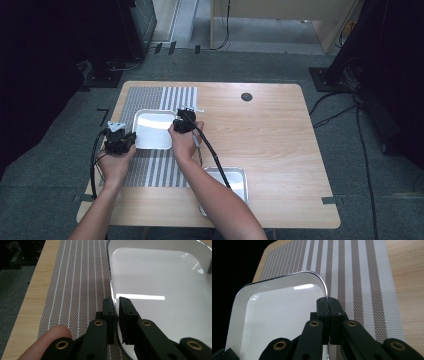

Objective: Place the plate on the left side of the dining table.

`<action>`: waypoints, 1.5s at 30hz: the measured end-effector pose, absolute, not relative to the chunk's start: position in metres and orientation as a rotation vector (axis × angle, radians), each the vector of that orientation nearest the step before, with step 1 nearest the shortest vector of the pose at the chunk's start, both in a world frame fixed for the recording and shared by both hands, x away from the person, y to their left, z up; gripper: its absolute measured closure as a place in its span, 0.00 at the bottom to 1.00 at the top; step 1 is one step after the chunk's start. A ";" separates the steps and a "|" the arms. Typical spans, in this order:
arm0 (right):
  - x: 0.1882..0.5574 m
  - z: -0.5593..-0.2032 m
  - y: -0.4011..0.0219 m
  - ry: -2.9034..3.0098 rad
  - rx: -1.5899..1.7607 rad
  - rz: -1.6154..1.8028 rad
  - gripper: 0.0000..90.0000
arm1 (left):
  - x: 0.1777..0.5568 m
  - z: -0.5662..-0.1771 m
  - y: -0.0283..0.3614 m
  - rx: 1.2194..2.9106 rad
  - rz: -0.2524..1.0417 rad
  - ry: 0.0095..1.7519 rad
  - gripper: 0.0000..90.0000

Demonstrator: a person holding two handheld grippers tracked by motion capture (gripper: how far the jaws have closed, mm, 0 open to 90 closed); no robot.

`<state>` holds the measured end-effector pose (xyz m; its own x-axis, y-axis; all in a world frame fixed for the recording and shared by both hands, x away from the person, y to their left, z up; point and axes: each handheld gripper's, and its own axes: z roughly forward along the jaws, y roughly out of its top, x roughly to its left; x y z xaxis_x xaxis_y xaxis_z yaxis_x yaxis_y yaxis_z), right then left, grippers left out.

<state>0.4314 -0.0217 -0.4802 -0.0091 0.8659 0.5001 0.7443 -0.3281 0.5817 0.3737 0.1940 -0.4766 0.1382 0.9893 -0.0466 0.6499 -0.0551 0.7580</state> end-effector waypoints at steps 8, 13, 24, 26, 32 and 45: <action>0.452 -0.496 -0.010 1.734 2.136 1.218 1.00 | 0.396 -0.493 0.204 1.750 0.621 1.653 0.95; 0.459 -0.506 -0.007 1.718 2.178 1.198 1.00 | 0.403 -0.499 0.206 1.742 0.603 1.670 0.94; 0.466 -0.509 -0.004 1.737 2.113 1.203 1.00 | 0.409 -0.503 0.205 1.753 0.601 1.683 0.93; 0.467 -0.509 -0.004 1.734 2.109 1.207 1.00 | 0.410 -0.503 0.205 1.758 0.604 1.682 0.93; 0.468 -0.510 -0.005 1.750 2.091 1.223 0.97 | 0.411 -0.503 0.205 1.758 0.610 1.685 0.92; 0.459 -0.494 -0.014 1.814 1.912 1.241 0.61 | 0.398 -0.496 0.211 1.702 0.612 1.670 0.49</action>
<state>0.4588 -0.0140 -0.4936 -0.1237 0.9031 0.4111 0.7104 -0.2086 0.6721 0.3984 0.2106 -0.4956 0.0719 0.9901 -0.1207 0.6773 0.0404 0.7346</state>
